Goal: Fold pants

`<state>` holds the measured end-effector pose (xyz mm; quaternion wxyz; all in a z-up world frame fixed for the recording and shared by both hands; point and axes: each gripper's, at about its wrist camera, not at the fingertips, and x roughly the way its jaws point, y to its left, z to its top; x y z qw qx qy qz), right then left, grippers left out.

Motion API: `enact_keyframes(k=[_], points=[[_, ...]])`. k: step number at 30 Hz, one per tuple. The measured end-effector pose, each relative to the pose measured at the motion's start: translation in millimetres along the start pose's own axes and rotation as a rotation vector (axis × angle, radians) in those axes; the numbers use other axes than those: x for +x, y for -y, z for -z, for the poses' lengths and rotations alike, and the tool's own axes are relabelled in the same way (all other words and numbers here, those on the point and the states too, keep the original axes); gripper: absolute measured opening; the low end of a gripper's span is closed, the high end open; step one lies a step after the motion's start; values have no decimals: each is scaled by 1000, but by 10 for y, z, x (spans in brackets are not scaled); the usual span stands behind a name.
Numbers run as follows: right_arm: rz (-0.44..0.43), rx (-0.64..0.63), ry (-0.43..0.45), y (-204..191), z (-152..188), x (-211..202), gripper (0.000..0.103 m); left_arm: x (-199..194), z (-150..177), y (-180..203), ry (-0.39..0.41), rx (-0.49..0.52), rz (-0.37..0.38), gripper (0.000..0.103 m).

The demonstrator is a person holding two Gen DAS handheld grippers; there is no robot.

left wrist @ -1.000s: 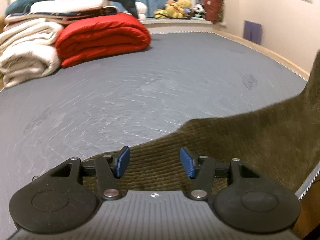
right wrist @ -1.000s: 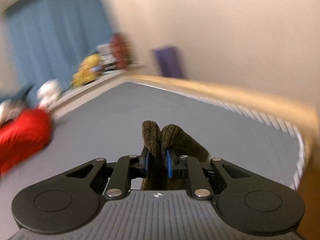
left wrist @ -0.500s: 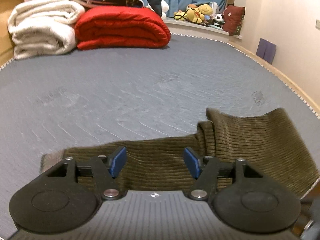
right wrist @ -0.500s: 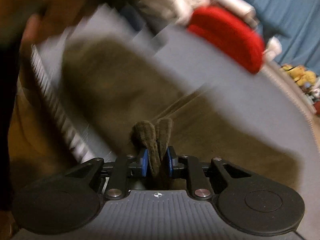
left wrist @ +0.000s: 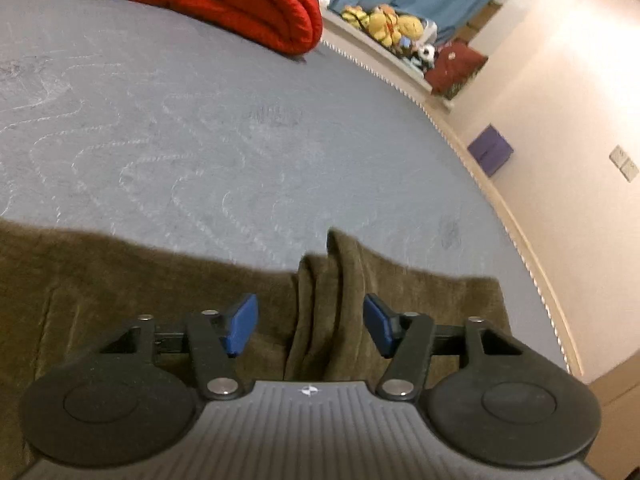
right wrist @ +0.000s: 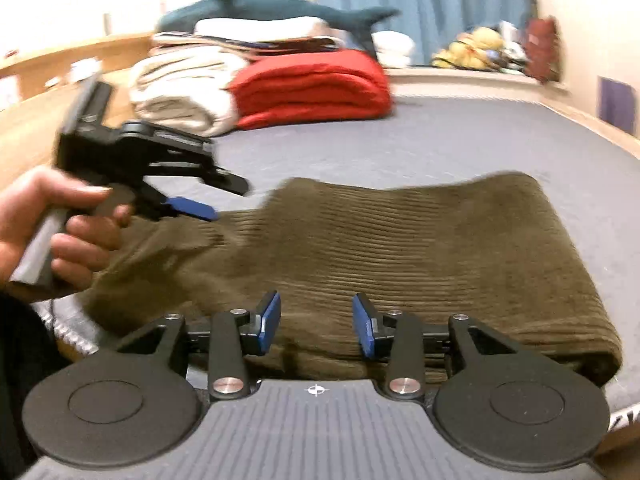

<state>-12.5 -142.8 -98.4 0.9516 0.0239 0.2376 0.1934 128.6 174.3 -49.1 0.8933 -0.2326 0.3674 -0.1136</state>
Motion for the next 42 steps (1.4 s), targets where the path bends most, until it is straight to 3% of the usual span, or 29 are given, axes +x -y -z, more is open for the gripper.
enact_keyframes(k=[2, 4, 7, 13, 16, 17, 18, 19, 20, 22, 25, 28, 31, 33, 35, 37, 38, 39, 40, 41, 42], points=[[-6, -16, 21, -9, 0, 42, 42, 66, -35, 12, 11, 2, 21, 32], [-56, -66, 47, -100, -24, 67, 42, 108, -50, 23, 17, -7, 50, 22], [-121, -175, 61, -323, -7, 146, 42, 135, -57, 45, 33, -4, 71, 21], [-214, -346, 1, -655, 90, 358, 43, 159, -65, -12, 38, -17, 58, 21], [-196, -397, 4, -700, 98, 375, 43, 137, -73, -36, 40, -3, 52, 21], [-195, -387, 5, -675, 96, 348, 41, 124, -75, -44, 42, 1, 53, 21], [-205, -363, 3, -651, 74, 356, 33, 105, -77, -56, 47, 1, 54, 21], [-224, -337, 6, -618, 49, 352, 16, 79, -80, -75, 55, -1, 55, 21], [-223, -319, 23, -589, 8, 350, 14, 49, -86, -92, 65, -4, 57, 21], [-209, -286, 109, -514, -61, 194, 13, -7, -98, -130, 85, -12, 65, 21], [-268, -257, 217, -444, -147, -108, 13, -90, -118, -164, 116, -19, 89, 21], [-347, -368, 140, -516, 7, -129, 14, -135, -117, -156, 136, -13, 110, 21], [-339, -451, -28, -581, 223, 36, 17, -143, -104, -97, 142, 7, 144, 21], [-286, -458, 6, -616, 262, 1, 27, -146, -95, -16, 145, 30, 181, 21], [-286, -394, 44, -576, 198, -81, 55, -132, -62, 93, 133, 66, 241, 21], [-275, -300, 101, -440, 129, -208, 58, -58, -18, 220, 85, 115, 305, 23], [-270, -255, 120, -368, 83, -263, 58, 5, 15, 266, 58, 144, 292, 25], [-261, -196, 142, -261, 45, -320, 58, 90, 45, 320, 35, 187, 211, 25], [-233, -134, 169, -140, 12, -373, 59, 217, 79, 350, 3, 234, 76, 23], [-182, -75, 196, -35, 2, -420, 59, 365, 114, 329, -38, 261, -51, 45], [-99, -6, 216, 110, -25, -459, 59, 431, 122, 274, -45, 243, -110, 57]])
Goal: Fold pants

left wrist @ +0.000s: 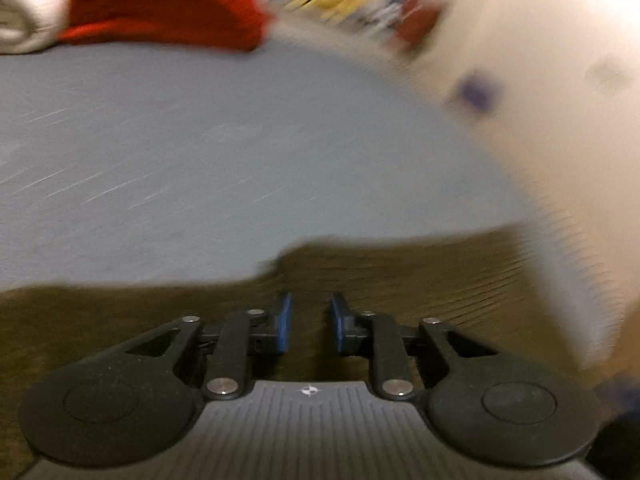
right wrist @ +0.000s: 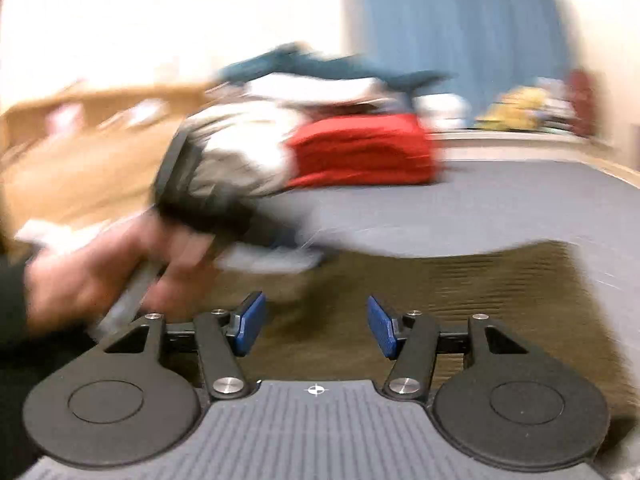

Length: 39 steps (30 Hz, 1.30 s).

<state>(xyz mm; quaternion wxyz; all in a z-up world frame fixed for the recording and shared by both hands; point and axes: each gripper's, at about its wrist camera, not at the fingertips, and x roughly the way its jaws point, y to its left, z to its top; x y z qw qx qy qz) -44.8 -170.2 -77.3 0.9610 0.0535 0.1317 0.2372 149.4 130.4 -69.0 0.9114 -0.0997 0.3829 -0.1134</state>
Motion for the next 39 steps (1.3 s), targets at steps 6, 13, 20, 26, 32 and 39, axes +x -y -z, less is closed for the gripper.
enact_keyframes(k=[6, 13, 20, 26, 32, 39], points=[[606, 228, -96, 778, 118, -37, 59, -110, -53, -92, 91, -76, 27, 60], [584, 452, -144, 1229, 262, -131, 80, -288, 31, 105, 178, 0, 76, 60], [480, 621, -146, 1340, 323, -145, 61, -357, 94, 436, 222, 92, 154, 61], [533, 502, -33, 1039, 253, -249, 31, -412, 102, 686, 176, 119, 267, 67], [458, -251, 213, -335, 97, -183, 31, -512, 54, 967, 105, 54, 528, 97], [272, -706, 240, -1301, 571, 7, 31, -570, -17, 895, 56, 6, 572, 99]])
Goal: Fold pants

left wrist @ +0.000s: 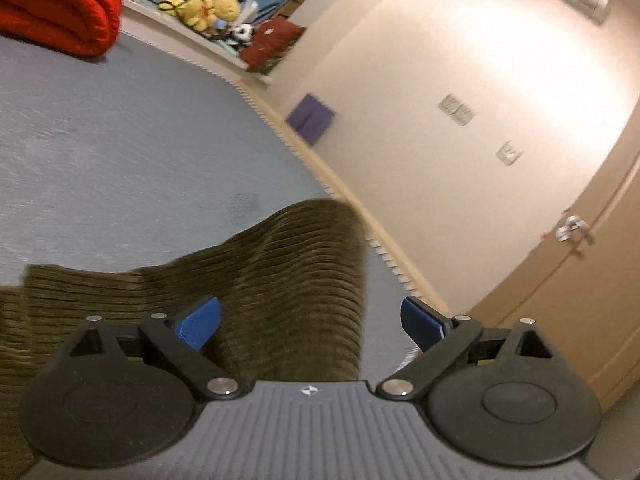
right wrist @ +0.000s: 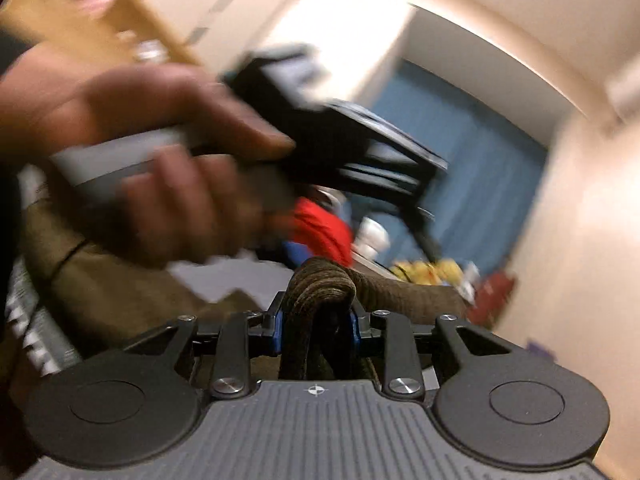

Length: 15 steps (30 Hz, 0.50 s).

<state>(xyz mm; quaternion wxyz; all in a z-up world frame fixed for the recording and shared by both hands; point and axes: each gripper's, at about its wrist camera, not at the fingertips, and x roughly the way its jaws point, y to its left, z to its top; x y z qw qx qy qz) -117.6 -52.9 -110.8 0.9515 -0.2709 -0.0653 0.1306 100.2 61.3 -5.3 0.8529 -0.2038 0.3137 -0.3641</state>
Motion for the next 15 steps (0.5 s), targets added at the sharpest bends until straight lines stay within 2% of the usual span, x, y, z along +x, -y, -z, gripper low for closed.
enact_keyframes(k=[2, 5, 7, 10, 12, 13, 14, 15], points=[[-26, -55, 26, -138, -41, -26, 31, -37, 3, 19, -11, 49, -63, 98], [-68, -92, 44, -267, -114, -38, 31, -136, 23, 83, -16, 141, -105, 98], [-91, -106, 52, -358, -150, -49, 31, -214, 27, 167, -7, 240, -146, 98], [-121, -134, 79, -466, -208, -31, 31, -259, 40, 301, -27, 425, -246, 97], [-147, -142, 105, -542, -275, -55, 31, -259, 18, 331, -55, 504, -280, 84], [-156, -147, 123, -585, -317, -57, 31, -265, 1, 331, -67, 532, -309, 56], [-164, -148, 135, -586, -355, -8, 31, -277, -32, 297, -85, 549, -357, 34], [-176, -145, 150, -622, -390, -12, 31, -313, -64, 248, -99, 561, -400, 23]])
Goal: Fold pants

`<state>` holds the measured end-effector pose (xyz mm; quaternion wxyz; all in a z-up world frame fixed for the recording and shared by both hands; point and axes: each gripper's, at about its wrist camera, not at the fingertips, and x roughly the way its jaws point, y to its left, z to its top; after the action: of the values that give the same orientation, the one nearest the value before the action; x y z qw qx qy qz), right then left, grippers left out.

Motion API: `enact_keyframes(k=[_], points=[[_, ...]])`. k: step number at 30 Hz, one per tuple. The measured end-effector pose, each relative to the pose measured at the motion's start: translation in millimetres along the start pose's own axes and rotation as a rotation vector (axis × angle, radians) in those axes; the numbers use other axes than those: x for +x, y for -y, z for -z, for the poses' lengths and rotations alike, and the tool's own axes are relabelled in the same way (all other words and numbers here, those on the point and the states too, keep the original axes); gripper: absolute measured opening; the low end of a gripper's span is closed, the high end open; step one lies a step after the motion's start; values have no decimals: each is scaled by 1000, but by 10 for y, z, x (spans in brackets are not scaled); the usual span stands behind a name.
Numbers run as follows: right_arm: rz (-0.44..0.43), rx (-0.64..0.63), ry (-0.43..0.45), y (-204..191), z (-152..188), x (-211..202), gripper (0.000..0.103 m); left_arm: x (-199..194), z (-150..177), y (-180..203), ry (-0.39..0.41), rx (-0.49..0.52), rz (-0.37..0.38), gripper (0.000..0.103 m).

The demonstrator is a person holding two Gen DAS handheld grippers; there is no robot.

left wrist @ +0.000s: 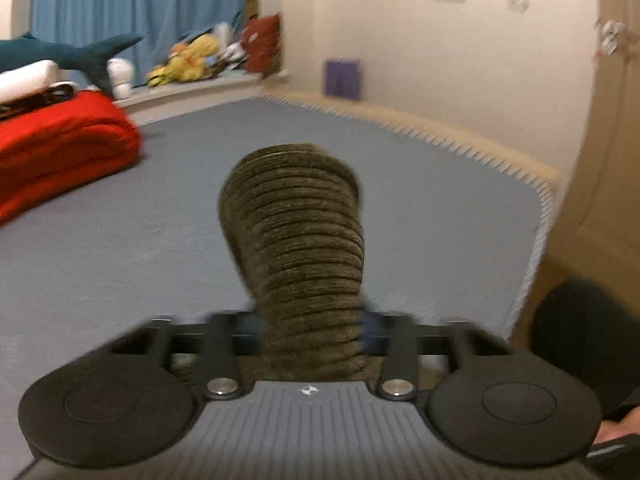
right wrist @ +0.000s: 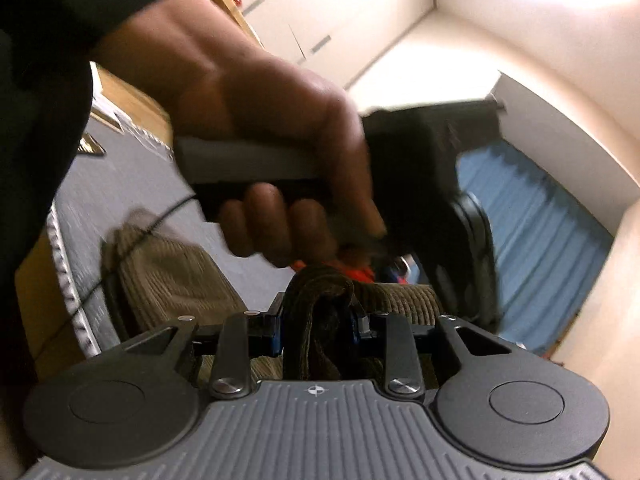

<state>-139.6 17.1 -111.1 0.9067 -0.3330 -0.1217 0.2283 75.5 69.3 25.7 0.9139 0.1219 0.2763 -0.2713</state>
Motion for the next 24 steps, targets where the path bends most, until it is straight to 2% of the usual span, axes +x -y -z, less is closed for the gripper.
enact_keyframes(k=[1, 2, 4, 6, 7, 9, 10, 12, 13, 14, 16, 18, 20, 22, 24], points=[[-3, 7, 9, -28, -37, 6, 31, -24, 8, -119, -19, -4, -43, 21], [-2, 23, 13, -45, -61, 4, 31, -80, 48, -310, -32, -62, -63, 21], [-9, 65, 49, -71, -127, -30, 33, -228, 217, -838, -54, -265, -29, 22], [-89, 135, 106, -28, -200, -71, 34, -339, 442, -1325, -83, -426, -21, 23], [-150, 191, 137, 16, -238, -100, 34, -389, 554, -1537, -90, -491, -52, 24], [-241, 293, 205, 96, -270, -188, 32, -467, 740, -1931, -105, -604, -159, 26], [-273, 338, 237, 145, -271, -237, 35, -492, 835, -2107, -118, -650, -202, 31], [-315, 408, 282, 246, -261, -291, 47, -487, 1057, -2414, -170, -767, -253, 50], [-310, 439, 296, 318, -239, -297, 56, -470, 1138, -2505, -201, -798, -264, 67], [-298, 469, 296, 363, -249, -299, 62, -450, 1215, -2585, -228, -820, -281, 72], [-267, 543, 233, 546, -177, -222, 65, -448, 1312, -2706, -235, -870, -298, 83], [-232, 643, 120, 676, -43, 13, 66, -456, 1349, -2777, -226, -903, -288, 89], [-225, 786, -43, 820, 157, 326, 73, -512, 1463, -2802, -222, -947, -258, 96], [-261, 961, -225, 900, 414, 645, 77, -423, 1532, -2862, -234, -990, -209, 98], [-256, 1112, -381, 925, 704, 898, 79, -347, 1628, -2914, -272, -990, -187, 98]])
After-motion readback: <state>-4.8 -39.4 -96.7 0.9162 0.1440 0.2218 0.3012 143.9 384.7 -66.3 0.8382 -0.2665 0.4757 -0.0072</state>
